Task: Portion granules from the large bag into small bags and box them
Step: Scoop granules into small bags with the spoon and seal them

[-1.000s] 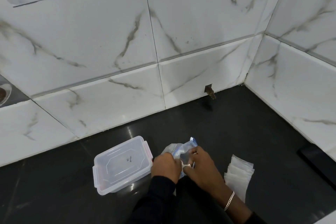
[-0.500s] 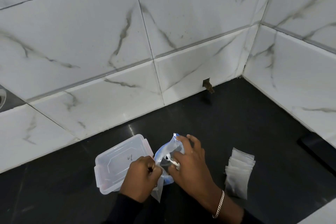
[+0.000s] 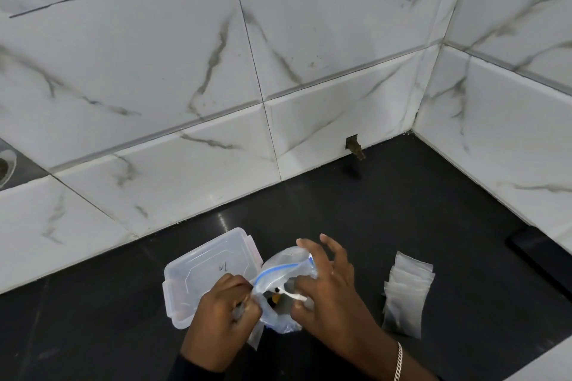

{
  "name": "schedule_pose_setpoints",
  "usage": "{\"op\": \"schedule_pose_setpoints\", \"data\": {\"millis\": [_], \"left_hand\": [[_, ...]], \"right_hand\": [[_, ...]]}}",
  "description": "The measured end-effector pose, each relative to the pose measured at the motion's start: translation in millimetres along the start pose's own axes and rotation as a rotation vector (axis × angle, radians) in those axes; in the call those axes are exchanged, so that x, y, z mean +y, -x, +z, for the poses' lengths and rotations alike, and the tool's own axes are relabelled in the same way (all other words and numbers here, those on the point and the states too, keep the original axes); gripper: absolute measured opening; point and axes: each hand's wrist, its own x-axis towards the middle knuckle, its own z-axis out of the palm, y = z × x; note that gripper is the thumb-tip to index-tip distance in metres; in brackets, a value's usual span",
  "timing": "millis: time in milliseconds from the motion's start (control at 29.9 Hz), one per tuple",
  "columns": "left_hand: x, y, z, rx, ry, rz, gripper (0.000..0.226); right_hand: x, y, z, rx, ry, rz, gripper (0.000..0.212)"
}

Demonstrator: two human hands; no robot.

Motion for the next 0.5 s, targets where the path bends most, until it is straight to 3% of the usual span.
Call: {"op": "schedule_pose_setpoints", "data": {"millis": [167, 234, 368, 502], "left_hand": [[14.4, -6.2, 5.5, -0.028, 0.016, -0.015, 0.022], [23.0, -12.1, 7.5, -0.037, 0.023, -0.018, 0.029], [47.8, -29.1, 19.0, -0.072, 0.005, -0.029, 0.031], [78.8, -41.8, 38.3, -0.122, -0.132, -0.054, 0.027]], "right_hand": [[-6.1, -7.3, -5.3, -0.261, -0.038, 0.165, 0.027], [-4.9, -10.1, -2.3, -0.229, -0.081, 0.194, 0.028], [-6.6, -14.4, 1.4, -0.127, -0.311, 0.208, 0.006], [0.6, -12.5, -2.8, -0.117, -0.691, 0.434, 0.017]]}}
